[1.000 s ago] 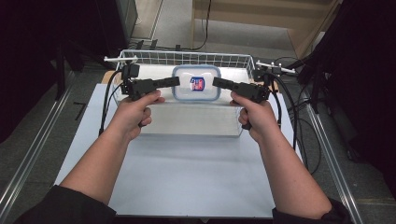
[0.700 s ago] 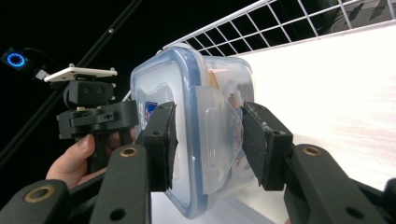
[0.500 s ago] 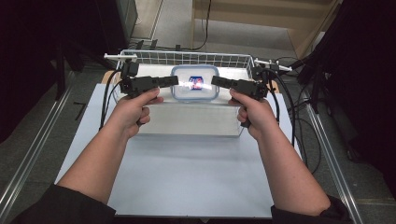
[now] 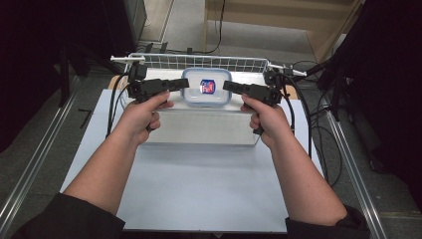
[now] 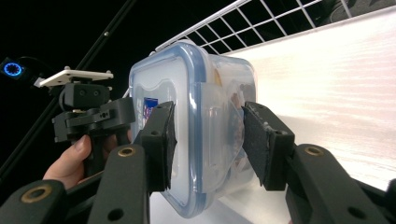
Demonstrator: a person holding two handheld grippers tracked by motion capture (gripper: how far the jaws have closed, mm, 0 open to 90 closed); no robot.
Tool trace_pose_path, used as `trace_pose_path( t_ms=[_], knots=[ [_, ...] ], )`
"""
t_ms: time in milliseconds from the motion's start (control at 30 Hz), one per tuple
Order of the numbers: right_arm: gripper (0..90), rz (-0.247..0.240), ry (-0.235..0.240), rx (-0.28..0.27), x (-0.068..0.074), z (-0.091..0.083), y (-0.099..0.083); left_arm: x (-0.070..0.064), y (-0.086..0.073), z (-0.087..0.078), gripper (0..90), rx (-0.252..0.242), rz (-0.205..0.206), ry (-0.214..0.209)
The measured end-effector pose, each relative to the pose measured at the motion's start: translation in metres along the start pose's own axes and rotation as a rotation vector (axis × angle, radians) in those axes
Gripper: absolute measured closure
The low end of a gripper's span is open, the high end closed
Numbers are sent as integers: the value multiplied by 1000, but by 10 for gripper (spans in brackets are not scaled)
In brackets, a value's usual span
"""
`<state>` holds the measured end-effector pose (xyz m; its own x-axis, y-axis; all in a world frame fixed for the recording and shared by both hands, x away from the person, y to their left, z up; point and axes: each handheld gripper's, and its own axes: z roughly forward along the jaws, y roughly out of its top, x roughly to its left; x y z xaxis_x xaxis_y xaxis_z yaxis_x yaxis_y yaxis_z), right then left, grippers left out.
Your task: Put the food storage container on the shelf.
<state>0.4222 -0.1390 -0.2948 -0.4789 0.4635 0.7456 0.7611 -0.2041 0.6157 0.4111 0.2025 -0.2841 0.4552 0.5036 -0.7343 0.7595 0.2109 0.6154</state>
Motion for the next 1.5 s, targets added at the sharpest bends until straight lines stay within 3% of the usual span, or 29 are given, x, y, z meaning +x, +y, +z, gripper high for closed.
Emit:
trace_pose_path(
  t_ms=[400, 1033, 1233, 1333, 1500],
  knots=[
    [537, 0, -26, -22, -1, 4, 0, -4, 0, 8, 529, -32, 38, 55],
    [486, -18, -74, -47, -1, 7, 2, -4, 0, 16, 501, -38, 47, 76],
    [465, -43, -84, -43, -1, 8, 2, -4, 0, 17, 488, -37, 51, 86],
    [446, -49, -96, -45, -1, 8, 2, -5, 0, 16, 475, -44, 63, 120],
    [413, -66, -115, -57, 1, 6, 3, -7, 1, 12, 467, -55, 70, 113]
  ],
)
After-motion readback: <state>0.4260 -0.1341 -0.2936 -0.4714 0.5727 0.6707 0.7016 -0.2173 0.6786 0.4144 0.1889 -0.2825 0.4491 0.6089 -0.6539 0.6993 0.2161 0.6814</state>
